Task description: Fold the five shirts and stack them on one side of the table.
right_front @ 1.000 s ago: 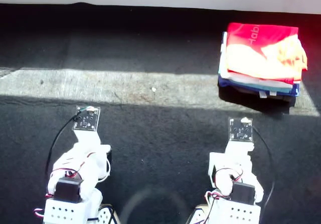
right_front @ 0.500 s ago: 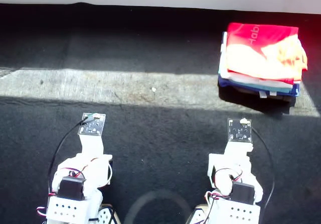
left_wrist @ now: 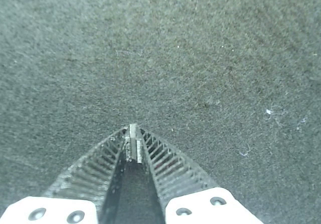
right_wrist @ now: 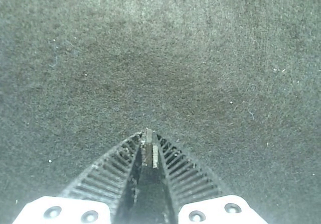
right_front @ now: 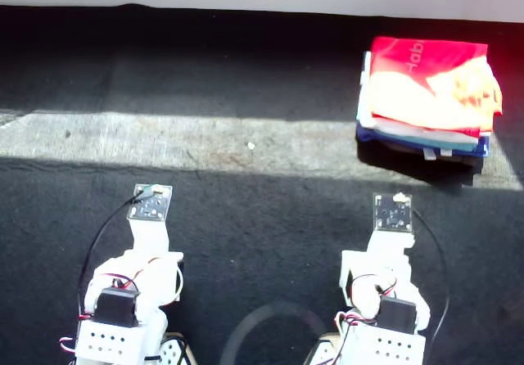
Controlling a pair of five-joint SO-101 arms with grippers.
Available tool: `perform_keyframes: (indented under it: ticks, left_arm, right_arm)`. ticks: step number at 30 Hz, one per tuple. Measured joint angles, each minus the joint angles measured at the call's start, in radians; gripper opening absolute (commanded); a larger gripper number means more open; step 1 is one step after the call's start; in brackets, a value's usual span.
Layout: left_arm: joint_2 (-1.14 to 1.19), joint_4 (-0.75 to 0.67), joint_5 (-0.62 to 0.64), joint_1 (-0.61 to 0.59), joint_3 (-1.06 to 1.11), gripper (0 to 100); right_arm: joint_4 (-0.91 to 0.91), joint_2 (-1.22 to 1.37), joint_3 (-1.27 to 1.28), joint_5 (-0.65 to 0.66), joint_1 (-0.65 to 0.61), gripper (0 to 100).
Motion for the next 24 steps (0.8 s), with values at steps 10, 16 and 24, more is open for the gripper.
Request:
perform_keyframes:
  ticks: [10,16,24]
  left_arm:
    - [-0.006,0.000,0.000,0.002,0.000,1]
    - [-0.006,0.000,0.000,0.002,0.000,1]
    - [-0.006,0.000,0.000,0.002,0.000,1]
  right_arm:
    - [0.000,-0.029,0.000,0.000,0.000,0.7]
    - [0.000,-0.029,0.000,0.000,0.000,0.7]
    - [0.000,-0.029,0.000,0.000,0.000,0.7]
